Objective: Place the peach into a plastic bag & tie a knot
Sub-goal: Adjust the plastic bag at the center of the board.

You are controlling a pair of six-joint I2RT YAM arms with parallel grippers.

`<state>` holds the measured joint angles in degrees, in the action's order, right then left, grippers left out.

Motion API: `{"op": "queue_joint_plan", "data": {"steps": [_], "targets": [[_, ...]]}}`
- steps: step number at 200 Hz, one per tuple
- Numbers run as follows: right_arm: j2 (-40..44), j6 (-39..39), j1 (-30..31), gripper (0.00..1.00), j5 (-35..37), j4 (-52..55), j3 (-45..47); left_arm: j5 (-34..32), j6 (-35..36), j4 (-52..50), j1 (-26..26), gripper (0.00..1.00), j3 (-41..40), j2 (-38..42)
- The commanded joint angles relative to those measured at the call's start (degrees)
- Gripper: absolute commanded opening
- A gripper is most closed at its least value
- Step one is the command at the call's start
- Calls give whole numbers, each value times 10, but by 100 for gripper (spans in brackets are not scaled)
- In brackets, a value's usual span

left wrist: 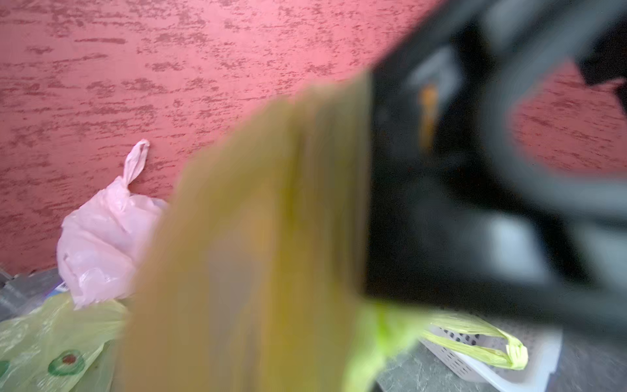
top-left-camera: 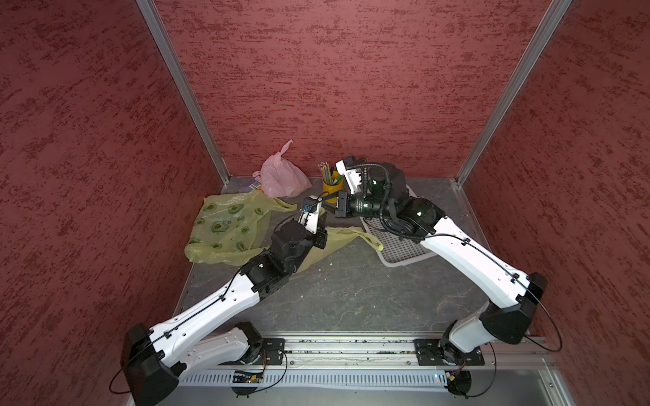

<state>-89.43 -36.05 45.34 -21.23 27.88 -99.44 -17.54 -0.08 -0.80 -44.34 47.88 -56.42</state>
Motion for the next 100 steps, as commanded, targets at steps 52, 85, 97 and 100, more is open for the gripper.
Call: {"op": "queue_joint_plan", "data": {"steps": [52, 85, 97, 100], "targets": [[-2, 55, -36, 62, 48, 6, -52, 338, -91, -30, 130, 0, -25, 63], [26, 72, -35, 85, -34, -33, -5, 374, -102, -30, 143, 0, -6, 47], [28, 81, -35, 85, -66, -33, 8, 386, -109, -25, 148, 0, -4, 43], [27, 84, -35, 85, -74, -31, 10, 388, -110, -24, 149, 0, -3, 43]]}}
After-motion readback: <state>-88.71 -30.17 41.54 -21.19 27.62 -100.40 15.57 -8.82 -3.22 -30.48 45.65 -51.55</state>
